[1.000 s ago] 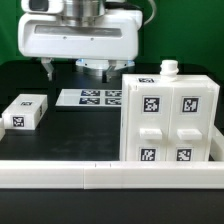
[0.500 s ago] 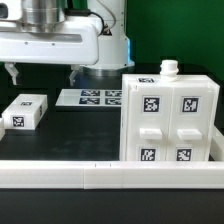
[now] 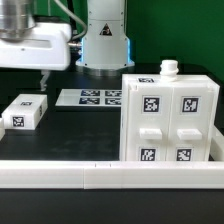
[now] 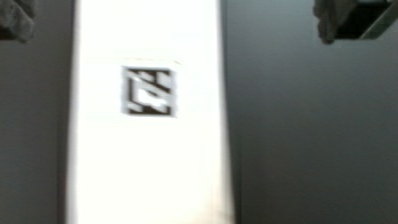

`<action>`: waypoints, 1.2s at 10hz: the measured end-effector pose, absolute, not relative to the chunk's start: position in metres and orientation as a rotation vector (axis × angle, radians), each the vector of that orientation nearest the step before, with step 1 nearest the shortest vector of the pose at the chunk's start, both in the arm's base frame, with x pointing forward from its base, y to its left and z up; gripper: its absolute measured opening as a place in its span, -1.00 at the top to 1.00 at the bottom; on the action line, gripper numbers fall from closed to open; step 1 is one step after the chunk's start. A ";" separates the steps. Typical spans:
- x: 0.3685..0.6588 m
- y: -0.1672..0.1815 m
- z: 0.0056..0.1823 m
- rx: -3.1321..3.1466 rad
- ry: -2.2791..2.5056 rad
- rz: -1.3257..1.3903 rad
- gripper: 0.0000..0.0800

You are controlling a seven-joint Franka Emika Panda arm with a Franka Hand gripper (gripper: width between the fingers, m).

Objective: Assemble cabinet

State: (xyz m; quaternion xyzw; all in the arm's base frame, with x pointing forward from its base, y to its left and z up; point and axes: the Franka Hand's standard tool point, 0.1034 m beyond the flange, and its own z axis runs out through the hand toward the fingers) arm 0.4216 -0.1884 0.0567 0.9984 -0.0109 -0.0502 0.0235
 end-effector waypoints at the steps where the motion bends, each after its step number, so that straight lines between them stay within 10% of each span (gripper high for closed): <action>1: 0.420 -0.188 0.054 3.090 -0.031 -0.163 -0.99; 12: 0.414 -0.176 0.021 3.071 0.052 -0.196 -0.99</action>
Offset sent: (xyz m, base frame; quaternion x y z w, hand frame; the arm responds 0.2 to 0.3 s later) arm 0.0024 0.0177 -0.0093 0.0066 0.0123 0.0130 0.9998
